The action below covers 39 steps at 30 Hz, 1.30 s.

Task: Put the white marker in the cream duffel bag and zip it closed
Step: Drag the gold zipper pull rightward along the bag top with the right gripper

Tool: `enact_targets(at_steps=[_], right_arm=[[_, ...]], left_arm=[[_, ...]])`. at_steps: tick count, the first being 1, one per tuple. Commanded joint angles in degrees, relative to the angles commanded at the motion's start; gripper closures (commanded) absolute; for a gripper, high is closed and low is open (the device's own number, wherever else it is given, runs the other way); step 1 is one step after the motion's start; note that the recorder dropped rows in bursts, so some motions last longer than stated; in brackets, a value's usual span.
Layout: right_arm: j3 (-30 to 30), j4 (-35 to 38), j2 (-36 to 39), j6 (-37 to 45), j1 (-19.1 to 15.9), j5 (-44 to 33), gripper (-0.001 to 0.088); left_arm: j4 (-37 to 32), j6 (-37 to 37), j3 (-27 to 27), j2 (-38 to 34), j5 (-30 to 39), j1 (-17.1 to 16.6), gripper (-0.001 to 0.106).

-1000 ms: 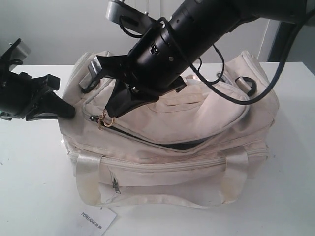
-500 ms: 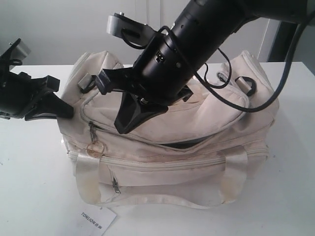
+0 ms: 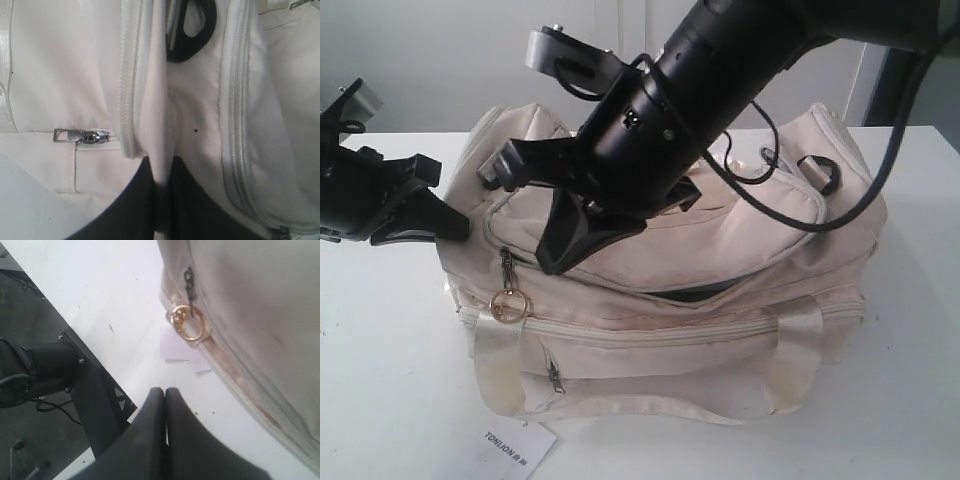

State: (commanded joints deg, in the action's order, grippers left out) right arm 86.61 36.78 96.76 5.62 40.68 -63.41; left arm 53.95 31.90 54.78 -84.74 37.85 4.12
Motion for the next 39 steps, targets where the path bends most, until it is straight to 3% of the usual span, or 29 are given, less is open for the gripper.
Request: enact_targets(at_steps=[6,12,15,22,28,39], right_arm=[[-0.07,-11.63,0.0,-14.15,7.51,9.86,0.0868],[-0.07,-25.96,0.0,-30.07,12.68,12.28,0.0866],[-1.49,-29.27,0.0,-35.45,14.33,14.37,0.0818],[-8.49,-30.63,0.0,-42.51,15.27,22.55,0.0567],[-11.05,-31.76,0.0,-44.88,15.27,27.03,0.0419],[-14.05,-36.23,0.0,-50.54,15.27,32.47,0.0393]], left_arm=[[0.0,0.0,0.0,0.0,0.0,0.0,0.105],[0.0,0.0,0.0,0.0,0.0,0.0,0.105],[0.0,0.0,0.0,0.0,0.0,0.0,0.105],[0.0,0.0,0.0,0.0,0.0,0.0,0.105],[0.21,0.0,0.0,0.0,-0.02,0.0,0.105],[0.94,0.04,0.0,0.0,0.27,0.0,0.105]])
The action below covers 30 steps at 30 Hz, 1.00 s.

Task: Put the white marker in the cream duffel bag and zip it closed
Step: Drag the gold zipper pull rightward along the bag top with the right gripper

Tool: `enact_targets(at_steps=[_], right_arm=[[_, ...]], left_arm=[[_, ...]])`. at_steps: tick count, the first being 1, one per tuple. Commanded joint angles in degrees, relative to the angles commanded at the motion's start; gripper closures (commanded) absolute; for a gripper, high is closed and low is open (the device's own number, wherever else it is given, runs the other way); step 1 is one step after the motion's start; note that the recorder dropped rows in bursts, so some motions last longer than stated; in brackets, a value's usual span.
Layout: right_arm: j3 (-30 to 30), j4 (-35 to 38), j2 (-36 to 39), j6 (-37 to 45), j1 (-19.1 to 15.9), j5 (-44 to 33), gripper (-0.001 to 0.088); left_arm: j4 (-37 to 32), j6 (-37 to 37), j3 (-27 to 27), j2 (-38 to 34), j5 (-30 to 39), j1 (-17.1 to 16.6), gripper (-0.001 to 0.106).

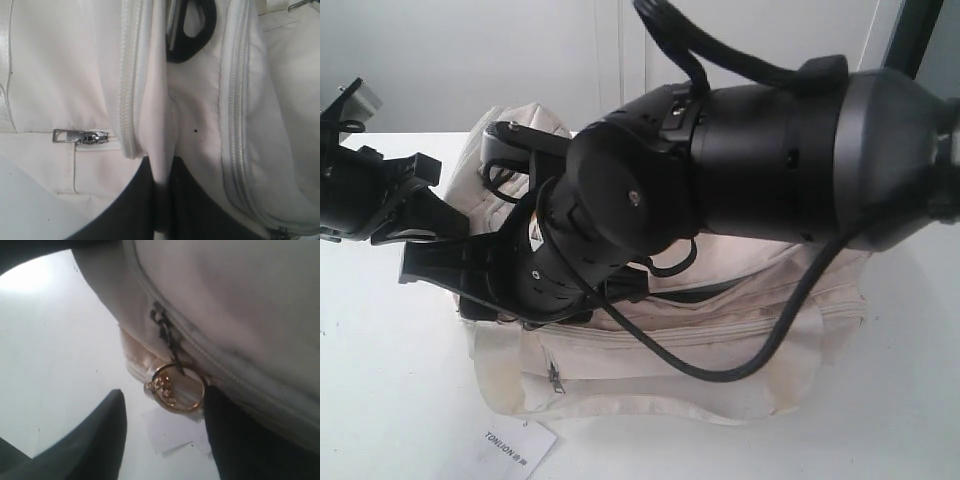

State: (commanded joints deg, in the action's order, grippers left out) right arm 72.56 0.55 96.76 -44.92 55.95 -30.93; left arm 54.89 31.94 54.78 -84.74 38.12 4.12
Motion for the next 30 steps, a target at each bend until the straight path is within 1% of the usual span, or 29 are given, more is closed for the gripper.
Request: enact_targets(at_steps=[2,5,10,12,13,14,17,19,20,22,30], right_arm=[[0.0,-1.69,0.0,-2.03,0.0,0.28,0.0393],[0.0,-1.69,0.0,-2.4,0.0,1.16,0.0393],[0.0,-1.58,2.74,-3.3,0.0,1.91,0.0395],[0.0,-1.0,2.74,-3.3,0.0,2.01,0.0397],[0.0,-1.0,2.74,-3.3,0.0,1.87,0.0416],[0.0,-1.0,2.74,-3.3,0.0,1.37,0.0468],[0.0,-1.0,2.62,-3.3,0.0,0.19,0.0689],[0.0,-1.41,2.03,-3.3,0.0,-0.22,0.079],[0.0,-1.39,1.43,-3.3,0.0,-0.22,0.0818],[0.0,-1.39,0.15,-3.3,0.0,-0.33,0.0838],[0.0,-1.78,-3.24,-1.96,0.0,-2.53,0.0837]], left_arm=[[0.0,0.0,0.0,0.0,0.0,0.0,0.105],[0.16,0.0,0.0,0.0,-0.01,0.0,0.105],[0.16,0.0,0.0,0.0,-0.01,0.0,0.105],[0.29,0.0,0.0,0.0,-0.01,0.0,0.105],[0.29,0.0,0.0,0.0,-0.01,0.0,0.105],[0.29,0.0,0.0,0.0,-0.01,0.0,0.105],[0.29,0.0,0.0,0.0,-0.01,0.0,0.105],[0.29,0.0,0.0,0.0,-0.01,0.0,0.105],[0.29,0.0,0.0,0.0,-0.01,0.0,0.105],[0.29,0.0,0.0,0.0,-0.01,0.0,0.105],[0.29,0.0,0.0,0.0,-0.01,0.0,0.105]])
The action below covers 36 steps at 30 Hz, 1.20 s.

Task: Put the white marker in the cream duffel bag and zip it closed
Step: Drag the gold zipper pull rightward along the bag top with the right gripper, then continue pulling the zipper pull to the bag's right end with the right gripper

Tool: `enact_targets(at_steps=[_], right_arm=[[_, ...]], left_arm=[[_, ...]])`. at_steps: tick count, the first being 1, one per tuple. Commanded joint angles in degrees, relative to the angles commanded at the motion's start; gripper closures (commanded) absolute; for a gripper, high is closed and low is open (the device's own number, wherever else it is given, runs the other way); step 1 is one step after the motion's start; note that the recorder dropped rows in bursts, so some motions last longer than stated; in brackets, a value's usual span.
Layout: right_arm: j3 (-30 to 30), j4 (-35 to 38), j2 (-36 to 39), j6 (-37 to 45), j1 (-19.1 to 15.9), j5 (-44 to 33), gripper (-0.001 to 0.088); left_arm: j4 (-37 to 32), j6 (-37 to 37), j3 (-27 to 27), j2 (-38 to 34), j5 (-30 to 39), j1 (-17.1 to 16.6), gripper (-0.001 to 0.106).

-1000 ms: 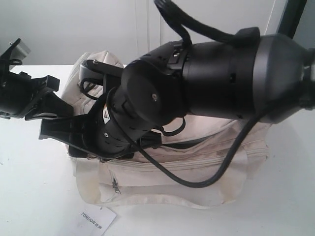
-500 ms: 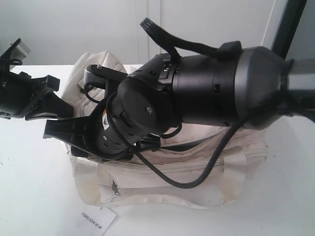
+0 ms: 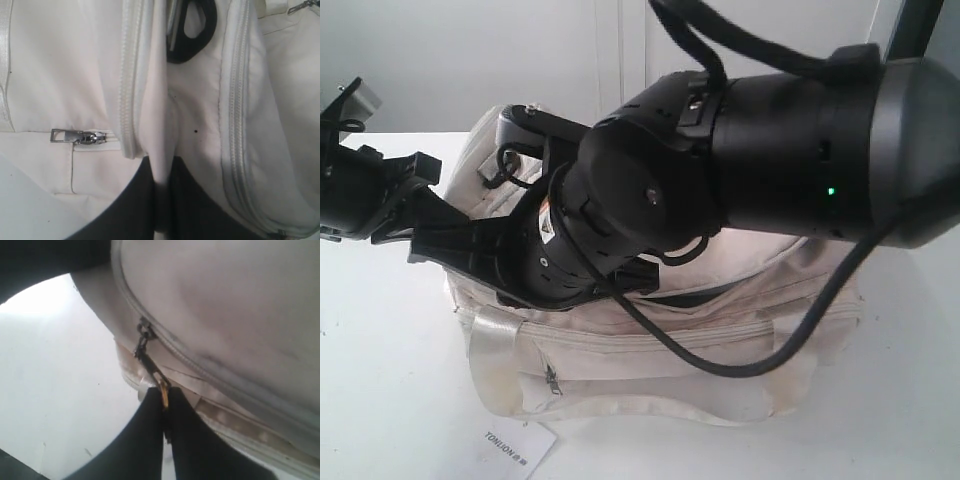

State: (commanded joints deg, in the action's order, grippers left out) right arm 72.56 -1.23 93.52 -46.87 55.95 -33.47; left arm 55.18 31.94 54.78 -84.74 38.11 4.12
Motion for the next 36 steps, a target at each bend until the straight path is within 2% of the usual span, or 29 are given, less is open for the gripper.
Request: enact_targets(at_steps=[17,24,36], right_arm=[[0.0,-4.51,-3.07,0.62,0.0,-8.23,0.0837],[0.0,-9.78,-5.05,0.69,0.0,-12.51,0.0837],[0.0,-14.05,-7.51,0.74,0.0,-19.66,0.0837]], left_arm=[[0.07,0.24,0.0,0.0,0.0,0.0,0.105],[0.07,0.37,0.0,0.0,0.0,0.0,0.105],[0.07,0.47,0.0,0.0,0.0,0.0,0.105]])
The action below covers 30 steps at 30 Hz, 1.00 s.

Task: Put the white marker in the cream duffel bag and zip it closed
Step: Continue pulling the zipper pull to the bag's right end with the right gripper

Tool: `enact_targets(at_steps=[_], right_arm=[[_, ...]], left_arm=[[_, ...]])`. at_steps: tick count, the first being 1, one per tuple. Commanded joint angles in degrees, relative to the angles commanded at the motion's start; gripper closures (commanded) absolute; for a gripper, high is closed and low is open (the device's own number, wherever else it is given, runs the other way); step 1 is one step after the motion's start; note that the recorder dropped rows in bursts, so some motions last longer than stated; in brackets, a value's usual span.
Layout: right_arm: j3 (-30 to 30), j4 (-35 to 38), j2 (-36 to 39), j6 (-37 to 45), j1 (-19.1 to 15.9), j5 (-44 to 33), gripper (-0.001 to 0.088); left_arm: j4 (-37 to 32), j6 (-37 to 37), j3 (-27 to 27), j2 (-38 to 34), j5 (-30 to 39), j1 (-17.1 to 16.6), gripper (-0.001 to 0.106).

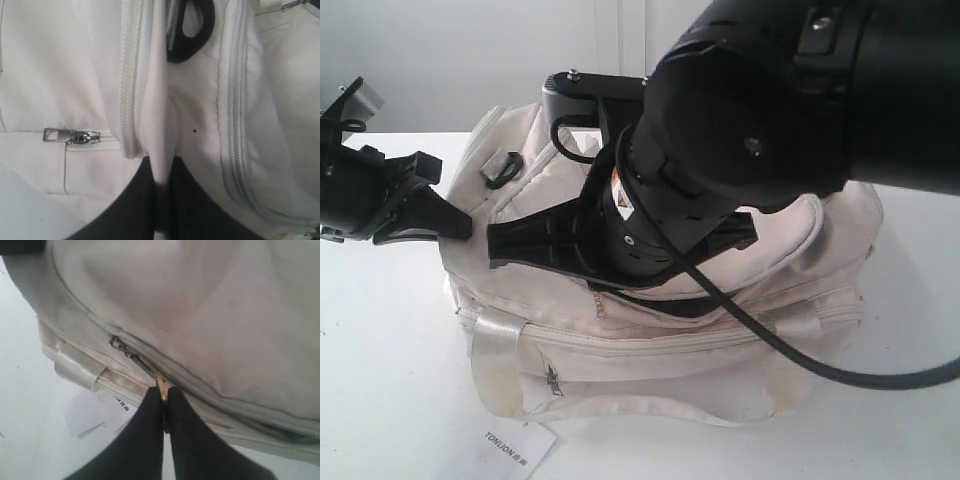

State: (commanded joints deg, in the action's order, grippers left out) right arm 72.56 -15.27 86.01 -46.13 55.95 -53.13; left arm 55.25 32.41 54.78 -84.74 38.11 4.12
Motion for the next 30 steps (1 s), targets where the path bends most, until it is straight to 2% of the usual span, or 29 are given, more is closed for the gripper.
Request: enact_targets(at_steps=[8,17,30], right_arm=[[0.0,-0.42,-1.83,1.38,0.0,-3.71,0.0837],[0.0,-5.48,-4.48,1.38,0.0,-9.08,0.0837],[0.0,-9.16,-6.92,1.38,0.0,-13.62,0.0837]], left_arm=[[0.0,0.0,0.0,0.0,0.0,0.0,0.105],[0.0,1.03,0.0,0.0,-0.11,0.0,0.105],[-1.76,1.02,0.0,0.0,-0.95,0.0,0.105]])
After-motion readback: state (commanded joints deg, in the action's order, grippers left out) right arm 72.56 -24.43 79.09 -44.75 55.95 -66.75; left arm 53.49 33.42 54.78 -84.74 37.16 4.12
